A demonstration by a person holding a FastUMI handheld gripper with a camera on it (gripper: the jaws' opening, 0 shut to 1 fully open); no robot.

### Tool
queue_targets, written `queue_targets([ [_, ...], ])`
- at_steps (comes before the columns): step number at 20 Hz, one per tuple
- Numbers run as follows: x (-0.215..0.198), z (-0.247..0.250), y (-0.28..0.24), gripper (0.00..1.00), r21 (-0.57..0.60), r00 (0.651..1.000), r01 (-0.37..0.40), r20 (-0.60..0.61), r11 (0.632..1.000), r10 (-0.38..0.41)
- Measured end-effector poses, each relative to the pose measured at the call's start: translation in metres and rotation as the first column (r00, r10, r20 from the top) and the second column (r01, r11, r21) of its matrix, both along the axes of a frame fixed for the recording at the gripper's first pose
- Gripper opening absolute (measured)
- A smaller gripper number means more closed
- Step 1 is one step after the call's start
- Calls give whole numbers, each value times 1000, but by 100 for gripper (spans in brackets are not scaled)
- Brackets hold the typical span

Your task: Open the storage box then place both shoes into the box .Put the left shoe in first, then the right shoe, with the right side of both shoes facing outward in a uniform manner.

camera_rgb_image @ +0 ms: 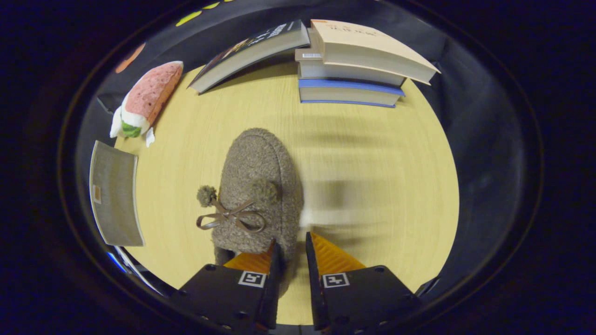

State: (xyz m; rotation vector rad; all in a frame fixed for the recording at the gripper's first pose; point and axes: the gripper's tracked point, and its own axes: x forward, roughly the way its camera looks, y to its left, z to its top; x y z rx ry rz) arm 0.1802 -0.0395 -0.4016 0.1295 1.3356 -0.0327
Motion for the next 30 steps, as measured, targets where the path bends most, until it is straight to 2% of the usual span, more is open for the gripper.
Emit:
queue_targets([
  [2,0,0,9,30,27,1000,-2,12,1000,2],
  [3,-6,3,11,29,29,1000,21,-5,999,-21],
  [4,-1,-1,11,7,26,999,34,0,999,-34],
  [7,-5,5,13,7,30,997,66,-30,997,-65],
  [8,-11,3,18,0,54,996,79,-52,995,-76],
  [10,-18,6,24,0,93,991,116,-76,989,-109],
  [15,-26,40,42,0,155,988,154,-44,976,-149],
  [19,-24,85,64,0,169,991,132,8,977,-135],
  [23,-20,139,110,0,212,993,92,57,973,-106],
  [30,-13,199,218,0,216,990,-63,136,974,34],
])
